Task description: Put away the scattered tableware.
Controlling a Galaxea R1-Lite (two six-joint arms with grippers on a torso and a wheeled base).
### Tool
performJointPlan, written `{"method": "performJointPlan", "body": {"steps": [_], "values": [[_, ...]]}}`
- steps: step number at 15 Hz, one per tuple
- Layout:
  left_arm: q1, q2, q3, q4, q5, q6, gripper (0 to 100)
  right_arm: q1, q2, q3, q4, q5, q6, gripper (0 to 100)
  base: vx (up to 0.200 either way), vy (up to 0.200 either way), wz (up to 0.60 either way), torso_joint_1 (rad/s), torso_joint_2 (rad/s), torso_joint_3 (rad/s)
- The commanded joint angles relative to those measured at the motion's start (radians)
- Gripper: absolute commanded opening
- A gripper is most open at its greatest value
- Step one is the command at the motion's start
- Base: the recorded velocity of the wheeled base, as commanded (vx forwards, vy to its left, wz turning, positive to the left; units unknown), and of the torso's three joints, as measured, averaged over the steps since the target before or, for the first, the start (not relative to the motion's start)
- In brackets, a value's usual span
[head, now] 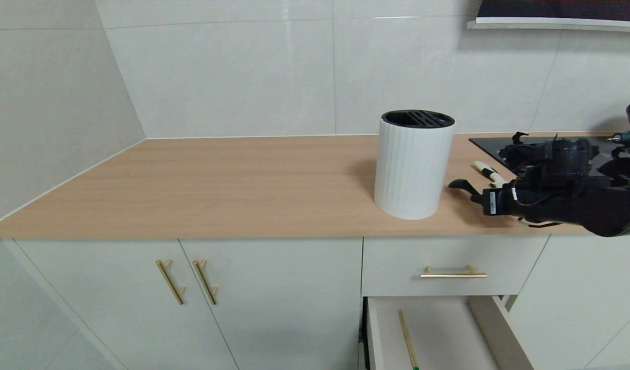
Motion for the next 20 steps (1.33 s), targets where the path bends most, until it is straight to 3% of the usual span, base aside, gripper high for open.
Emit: {"method": "performJointPlan", "body": {"steps": [1,3,8,14,20], "values": [[0.000,0.000,0.000,0.000,0.000,-0.001,100,0.005,-0.270,0.105,0.150,-0.002,0.083,0,0.000,0.000,0.00,0.000,0.00,0.000],[0.000,0.000,0.000,0.000,0.000,-0.001,100,0.022,-0.416,0.186,0.289,0.004,0.109,0,0.000,0.000,0.00,0.000,0.00,0.000],[0.000,0.000,0.000,0.000,0.000,-0.001,100,0.048,-0.592,0.450,0.297,0.029,0.095,0,0.000,0.000,0.00,0.000,0.00,0.000],[0.000,0.000,0.000,0.000,0.000,-0.001,100,0.079,-0.569,0.517,0.297,0.030,0.048,0,0.000,0.000,0.00,-0.015,0.03,0.021],[0.000,0.000,0.000,0.000,0.000,-0.001,100,0.108,-0.516,0.537,0.291,0.030,0.026,0,0.000,0.000,0.00,-0.168,0.41,0.253]]}}
